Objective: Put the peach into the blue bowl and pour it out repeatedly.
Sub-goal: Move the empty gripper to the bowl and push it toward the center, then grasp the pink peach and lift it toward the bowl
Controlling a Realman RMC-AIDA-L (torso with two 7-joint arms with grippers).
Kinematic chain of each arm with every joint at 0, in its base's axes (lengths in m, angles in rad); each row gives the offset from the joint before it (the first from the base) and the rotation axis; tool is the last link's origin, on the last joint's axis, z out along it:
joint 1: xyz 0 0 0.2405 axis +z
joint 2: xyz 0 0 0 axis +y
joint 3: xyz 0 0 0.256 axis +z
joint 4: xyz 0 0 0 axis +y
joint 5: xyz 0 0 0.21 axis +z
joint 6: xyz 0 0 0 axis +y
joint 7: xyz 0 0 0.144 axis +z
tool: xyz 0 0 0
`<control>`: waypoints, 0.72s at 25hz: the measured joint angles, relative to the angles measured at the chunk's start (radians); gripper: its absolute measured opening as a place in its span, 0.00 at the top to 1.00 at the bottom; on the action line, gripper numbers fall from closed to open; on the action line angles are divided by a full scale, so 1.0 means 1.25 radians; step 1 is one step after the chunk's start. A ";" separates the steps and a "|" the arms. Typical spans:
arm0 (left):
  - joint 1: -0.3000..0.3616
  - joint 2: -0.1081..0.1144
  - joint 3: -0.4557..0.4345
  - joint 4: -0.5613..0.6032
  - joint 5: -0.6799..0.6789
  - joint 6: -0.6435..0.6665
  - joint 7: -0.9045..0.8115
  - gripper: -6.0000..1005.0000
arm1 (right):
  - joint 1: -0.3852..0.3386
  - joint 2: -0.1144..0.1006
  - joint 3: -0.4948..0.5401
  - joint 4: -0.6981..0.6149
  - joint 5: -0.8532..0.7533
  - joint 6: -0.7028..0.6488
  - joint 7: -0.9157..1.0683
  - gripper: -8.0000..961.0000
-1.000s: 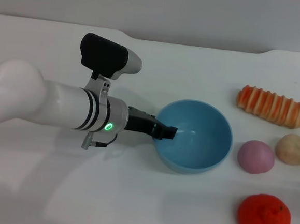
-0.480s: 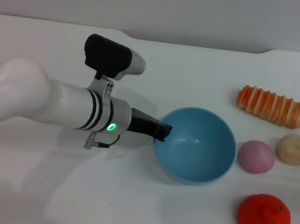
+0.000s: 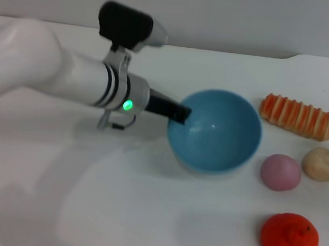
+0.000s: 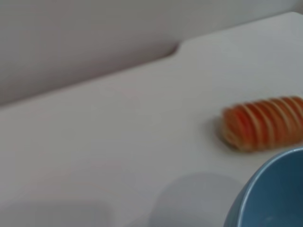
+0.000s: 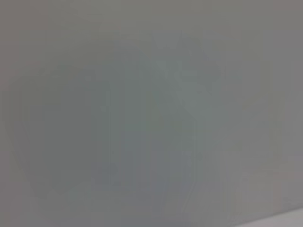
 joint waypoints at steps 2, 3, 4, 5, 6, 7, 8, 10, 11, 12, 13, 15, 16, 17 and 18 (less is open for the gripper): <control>-0.013 -0.001 -0.018 0.001 0.032 0.008 -0.016 0.99 | 0.016 0.000 -0.005 -0.083 -0.075 -0.001 0.126 0.29; -0.024 -0.001 -0.028 0.002 0.058 0.011 -0.032 1.00 | 0.024 0.000 -0.017 -0.129 -0.113 0.001 0.200 0.29; -0.040 -0.002 -0.033 0.003 0.095 0.012 -0.059 1.00 | 0.031 0.000 -0.032 -0.171 -0.151 0.003 0.274 0.29; -0.056 -0.002 -0.035 0.003 0.130 0.011 -0.084 1.00 | 0.038 0.000 -0.052 -0.219 -0.187 0.004 0.349 0.29; -0.067 -0.002 -0.036 0.002 0.158 0.011 -0.104 1.00 | 0.042 0.000 -0.069 -0.254 -0.215 0.004 0.404 0.29; -0.084 -0.002 -0.037 0.001 0.198 0.010 -0.135 1.00 | 0.048 0.000 -0.097 -0.305 -0.259 0.003 0.486 0.29; -0.096 -0.002 -0.037 0.000 0.230 0.009 -0.157 1.00 | 0.053 0.000 -0.121 -0.343 -0.294 0.000 0.546 0.29; -0.119 -0.005 -0.045 -0.003 0.299 0.005 -0.197 1.00 | 0.062 0.000 -0.174 -0.415 -0.364 -0.009 0.658 0.29; -0.127 -0.007 -0.054 -0.005 0.316 0.002 -0.204 1.00 | 0.068 0.000 -0.201 -0.447 -0.403 -0.020 0.711 0.29; -0.132 -0.008 -0.066 -0.009 0.332 -0.002 -0.208 1.00 | 0.077 0.000 -0.229 -0.477 -0.440 -0.033 0.757 0.29; -0.136 -0.009 -0.076 -0.013 0.336 -0.006 -0.208 1.00 | 0.083 0.000 -0.245 -0.489 -0.464 -0.047 0.782 0.29; -0.141 -0.010 -0.088 -0.020 0.338 -0.016 -0.209 1.00 | 0.104 -0.001 -0.286 -0.507 -0.525 -0.078 0.839 0.29; -0.141 -0.010 -0.088 -0.021 0.338 -0.021 -0.209 1.00 | 0.115 -0.002 -0.302 -0.509 -0.548 -0.085 0.857 0.29; -0.141 -0.010 -0.088 -0.021 0.339 -0.027 -0.209 1.00 | 0.125 -0.002 -0.320 -0.509 -0.573 -0.091 0.873 0.29; -0.140 -0.010 -0.088 -0.022 0.340 -0.031 -0.209 1.00 | 0.131 -0.001 -0.336 -0.508 -0.591 -0.092 0.880 0.29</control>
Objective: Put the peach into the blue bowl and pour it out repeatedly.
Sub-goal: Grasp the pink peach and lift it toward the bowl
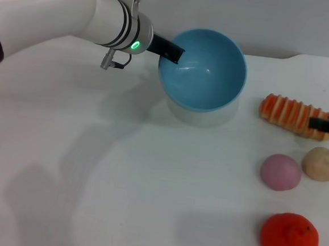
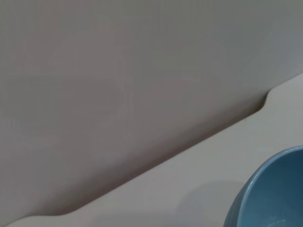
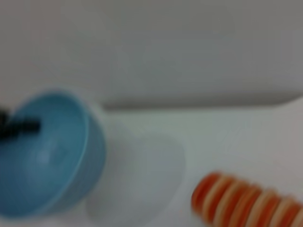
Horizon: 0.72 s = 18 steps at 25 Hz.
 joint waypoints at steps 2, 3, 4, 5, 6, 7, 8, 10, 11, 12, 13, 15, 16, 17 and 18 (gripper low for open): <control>0.002 0.001 0.000 -0.007 0.001 -0.011 0.000 1.00 | 0.008 0.003 -0.044 0.007 -0.015 0.007 0.003 0.30; 0.002 0.001 0.000 -0.015 0.001 -0.016 0.000 1.00 | 0.010 0.003 -0.068 0.015 -0.016 0.011 0.004 0.30; 0.001 0.002 0.000 -0.020 0.001 -0.017 0.000 1.00 | 0.011 0.004 -0.088 0.022 -0.017 0.012 0.005 0.30; -0.002 0.003 -0.001 -0.029 0.001 -0.020 0.000 1.00 | 0.012 0.004 -0.103 0.028 -0.018 0.012 0.006 0.30; -0.004 0.003 -0.001 -0.035 0.002 -0.021 0.000 1.00 | 0.013 0.003 -0.112 0.033 -0.019 0.010 0.007 0.31; -0.005 0.003 -0.001 -0.043 0.002 -0.027 0.000 1.00 | 0.014 0.003 -0.121 0.038 -0.020 0.007 0.007 0.31; -0.005 0.003 -0.001 -0.043 0.002 -0.027 0.000 1.00 | 0.015 0.003 -0.129 0.043 -0.021 0.004 0.008 0.31; -0.005 0.002 0.002 -0.046 0.002 -0.036 0.000 1.00 | 0.021 0.004 -0.152 0.059 -0.022 0.005 0.010 0.32; -0.004 0.002 0.004 -0.047 0.002 -0.038 0.000 1.00 | 0.024 0.004 -0.165 0.069 -0.023 0.010 0.012 0.32; -0.004 0.001 0.005 -0.048 0.001 -0.039 0.000 1.00 | 0.027 0.004 -0.178 0.079 -0.025 0.022 0.013 0.32; -0.003 0.001 0.006 -0.048 0.001 -0.039 0.000 1.00 | 0.029 0.004 -0.191 0.091 -0.027 0.035 0.014 0.32; -0.001 0.001 0.006 -0.049 0.002 -0.038 0.000 1.00 | 0.030 0.003 -0.204 0.107 -0.027 0.060 0.014 0.33; 0.000 0.002 0.006 -0.050 0.002 -0.038 0.000 1.00 | 0.031 0.003 -0.206 0.114 -0.027 0.070 0.014 0.33; 0.003 0.002 0.004 -0.052 0.001 -0.039 0.000 1.00 | 0.032 0.003 -0.210 0.120 -0.028 0.076 0.014 0.33; 0.003 0.002 0.004 -0.052 0.001 -0.039 0.000 1.00 | 0.032 0.003 -0.210 0.120 -0.028 0.076 0.014 0.33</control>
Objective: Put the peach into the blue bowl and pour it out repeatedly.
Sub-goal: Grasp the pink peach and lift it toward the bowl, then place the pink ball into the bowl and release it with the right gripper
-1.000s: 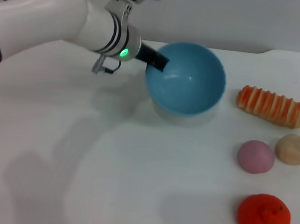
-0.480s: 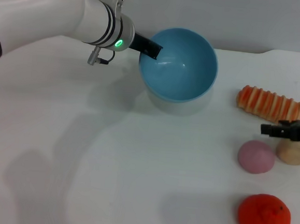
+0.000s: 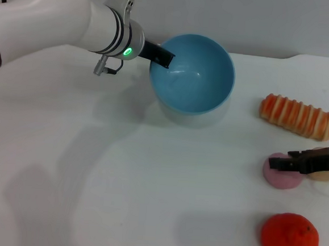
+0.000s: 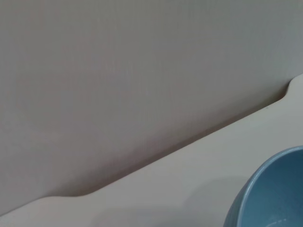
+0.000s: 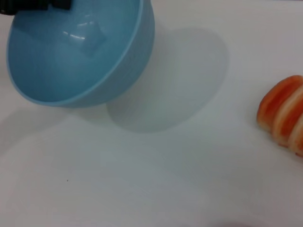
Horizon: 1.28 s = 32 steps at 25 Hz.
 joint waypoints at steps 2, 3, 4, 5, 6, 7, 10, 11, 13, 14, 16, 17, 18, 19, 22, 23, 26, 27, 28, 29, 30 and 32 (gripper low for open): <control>0.001 0.000 0.000 -0.001 -0.001 0.000 0.000 1.00 | 0.000 0.001 -0.003 0.003 0.000 0.006 0.000 0.34; 0.001 0.000 0.001 -0.001 -0.001 -0.001 0.000 1.00 | 0.001 0.003 -0.004 0.003 0.001 0.010 0.000 0.34; 0.001 0.000 0.001 -0.002 -0.001 -0.002 0.000 1.00 | 0.001 0.003 -0.004 0.003 0.002 0.015 0.000 0.34; 0.001 0.000 0.002 -0.002 -0.001 -0.003 0.000 1.00 | 0.001 0.004 -0.005 0.004 0.003 0.020 -0.001 0.34; 0.001 0.000 0.002 -0.002 -0.001 -0.003 0.000 1.00 | 0.000 0.004 -0.005 0.004 0.004 0.025 -0.001 0.35; 0.001 0.001 0.002 -0.002 -0.001 -0.003 0.000 1.00 | 0.000 0.004 -0.005 0.004 0.004 0.027 -0.001 0.35; 0.002 0.001 0.002 -0.002 -0.002 -0.005 0.000 1.00 | 0.000 0.004 -0.006 0.004 0.004 0.031 -0.003 0.35; 0.002 0.001 0.002 -0.002 -0.002 -0.006 0.000 1.00 | -0.002 0.004 -0.006 0.004 0.004 0.031 -0.005 0.36; 0.004 0.001 0.002 -0.002 -0.002 -0.010 0.000 1.00 | -0.003 0.004 -0.006 0.002 0.004 0.031 -0.013 0.45; 0.005 0.001 0.002 -0.002 -0.002 -0.011 0.001 1.00 | -0.003 0.004 -0.006 0.002 0.005 0.031 -0.017 0.50; 0.007 0.001 0.003 -0.002 -0.003 -0.013 0.001 1.00 | -0.004 0.005 -0.006 -0.001 0.009 0.031 -0.023 0.59; 0.007 0.001 0.003 -0.002 -0.003 -0.014 0.001 1.00 | -0.004 0.005 -0.006 -0.003 0.014 0.031 -0.026 0.63; 0.009 0.001 0.003 -0.001 -0.003 -0.015 0.001 1.00 | -0.005 0.005 -0.006 -0.004 0.022 0.032 -0.033 0.67; 0.010 0.000 0.004 -0.001 -0.003 -0.016 0.001 1.00 | -0.005 0.005 -0.006 -0.005 0.033 0.032 -0.041 0.71; 0.014 0.000 0.004 -0.001 -0.004 -0.022 0.001 1.00 | -0.008 0.003 -0.005 -0.020 0.091 0.024 -0.075 0.81; 0.015 0.000 0.004 -0.001 -0.004 -0.022 0.001 1.00 | -0.010 0.003 -0.006 -0.039 0.106 0.011 -0.078 0.82; 0.012 -0.001 0.009 0.002 -0.005 0.004 0.001 1.00 | -0.011 0.003 -0.003 -0.123 0.138 -0.065 -0.070 0.87; 0.008 -0.002 0.020 0.005 -0.006 0.018 0.001 1.00 | -0.006 0.002 -0.002 -0.151 0.150 -0.103 -0.064 0.89; 0.001 -0.002 0.038 0.007 -0.006 0.032 0.001 1.00 | -0.001 0.001 -0.001 -0.179 0.166 -0.142 -0.061 0.89; -0.007 -0.003 0.058 0.007 -0.006 0.040 0.001 1.00 | 0.005 0.001 -0.002 -0.208 0.187 -0.182 -0.058 0.90; -0.013 -0.004 0.071 0.007 -0.006 0.043 0.000 1.00 | 0.008 0.001 -0.004 -0.224 0.202 -0.206 -0.056 0.91; -0.024 -0.006 0.088 0.003 -0.009 0.058 0.000 1.00 | 0.023 0.002 -0.007 -0.254 0.226 -0.242 -0.042 0.92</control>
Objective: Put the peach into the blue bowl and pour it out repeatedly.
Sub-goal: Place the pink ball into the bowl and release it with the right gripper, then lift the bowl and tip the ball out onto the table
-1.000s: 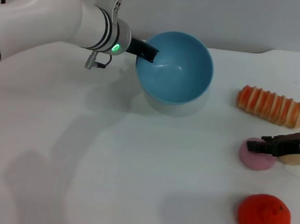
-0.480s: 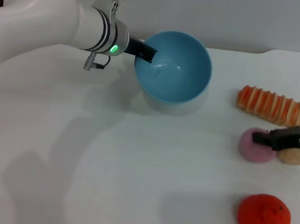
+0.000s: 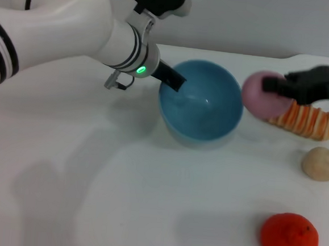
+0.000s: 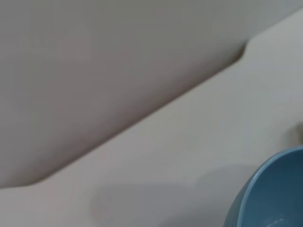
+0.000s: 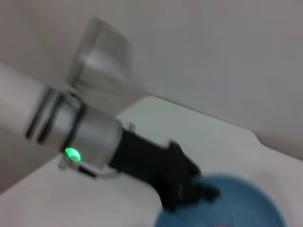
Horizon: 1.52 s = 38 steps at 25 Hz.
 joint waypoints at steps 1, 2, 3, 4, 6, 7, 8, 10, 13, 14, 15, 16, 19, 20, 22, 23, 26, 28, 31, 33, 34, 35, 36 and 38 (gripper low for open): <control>-0.003 -0.001 0.000 0.001 -0.007 0.013 0.000 1.00 | 0.009 0.000 0.000 -0.003 0.004 -0.003 0.010 0.92; -0.006 -0.001 0.001 0.002 -0.017 0.028 -0.001 1.00 | 0.020 0.000 -0.001 -0.002 0.006 -0.002 0.019 0.93; -0.009 -0.001 0.001 0.006 -0.034 0.048 -0.001 1.00 | 0.030 0.000 -0.002 0.006 0.005 0.001 0.024 0.94; -0.011 -0.001 0.001 0.010 -0.051 0.064 -0.001 1.00 | 0.037 0.000 -0.006 0.016 0.002 0.007 0.025 0.94; -0.013 0.001 0.001 0.015 -0.074 0.087 -0.001 1.00 | 0.049 0.000 -0.020 0.043 -0.005 0.024 0.026 0.94; -0.013 0.001 0.001 0.018 -0.079 0.093 -0.001 1.00 | 0.053 0.000 -0.030 0.057 -0.005 0.040 0.026 0.94; -0.013 0.001 0.001 0.021 -0.083 0.097 -0.001 1.00 | 0.054 0.001 -0.040 0.067 -0.005 0.054 0.025 0.95; -0.010 0.000 0.011 0.025 -0.098 0.099 0.001 1.00 | 0.055 0.003 -0.066 0.088 -0.001 0.088 0.020 0.94; -0.007 0.001 0.036 0.026 -0.121 0.097 0.004 1.00 | 0.057 0.004 -0.106 0.115 0.009 0.131 0.018 0.92; -0.007 0.001 0.039 0.026 -0.122 0.096 0.005 1.00 | 0.057 0.004 -0.114 0.119 0.010 0.145 0.018 0.92; -0.006 0.001 0.039 0.026 -0.123 0.096 0.005 1.00 | 0.055 0.004 -0.120 0.122 0.011 0.153 0.018 0.87; -0.006 0.001 0.039 0.026 -0.123 0.096 0.005 1.00 | 0.054 0.004 -0.124 0.123 0.012 0.156 0.018 0.81; -0.004 0.002 0.040 0.026 -0.126 0.096 0.005 1.00 | 0.051 0.004 -0.131 0.127 0.013 0.160 0.017 0.67; -0.004 0.002 0.040 0.026 -0.127 0.096 0.005 1.00 | 0.049 0.004 -0.131 0.128 0.013 0.160 0.014 0.63; -0.002 0.002 0.041 0.026 -0.129 0.095 0.005 1.00 | 0.034 0.004 -0.128 0.131 0.033 0.167 -0.005 0.55; 0.000 0.002 0.041 0.026 -0.129 0.094 0.005 1.00 | 0.034 0.004 -0.128 0.131 0.033 0.167 -0.005 0.51; 0.006 0.003 0.043 0.026 -0.128 0.083 0.009 1.00 | -0.005 0.001 -0.115 0.120 0.076 0.173 -0.040 0.47; 0.008 0.004 0.051 0.027 -0.120 0.059 0.023 1.00 | -0.074 -0.001 -0.062 0.106 0.129 0.181 -0.097 0.47; 0.009 0.004 0.062 0.031 -0.097 0.029 0.029 1.00 | -0.127 -0.001 -0.006 0.117 0.171 0.174 -0.162 0.47; 0.005 0.003 0.075 0.040 -0.045 -0.012 0.031 1.00 | -0.197 -0.001 0.077 0.178 0.237 0.151 -0.263 0.47; 0.005 0.003 0.075 0.040 -0.045 -0.012 0.031 1.00 | -0.197 -0.001 0.077 0.178 0.237 0.151 -0.263 0.47; 0.001 0.003 0.076 0.045 -0.031 -0.020 0.031 1.00 | -0.221 -0.001 0.110 0.209 0.261 0.146 -0.301 0.47; -0.002 0.003 0.078 0.054 -0.016 -0.026 0.031 1.00 | -0.239 -0.001 0.139 0.238 0.278 0.145 -0.331 0.47; -0.007 0.002 0.091 0.081 0.024 -0.043 0.032 1.00 | -0.274 -0.002 0.194 0.292 0.308 0.144 -0.390 0.47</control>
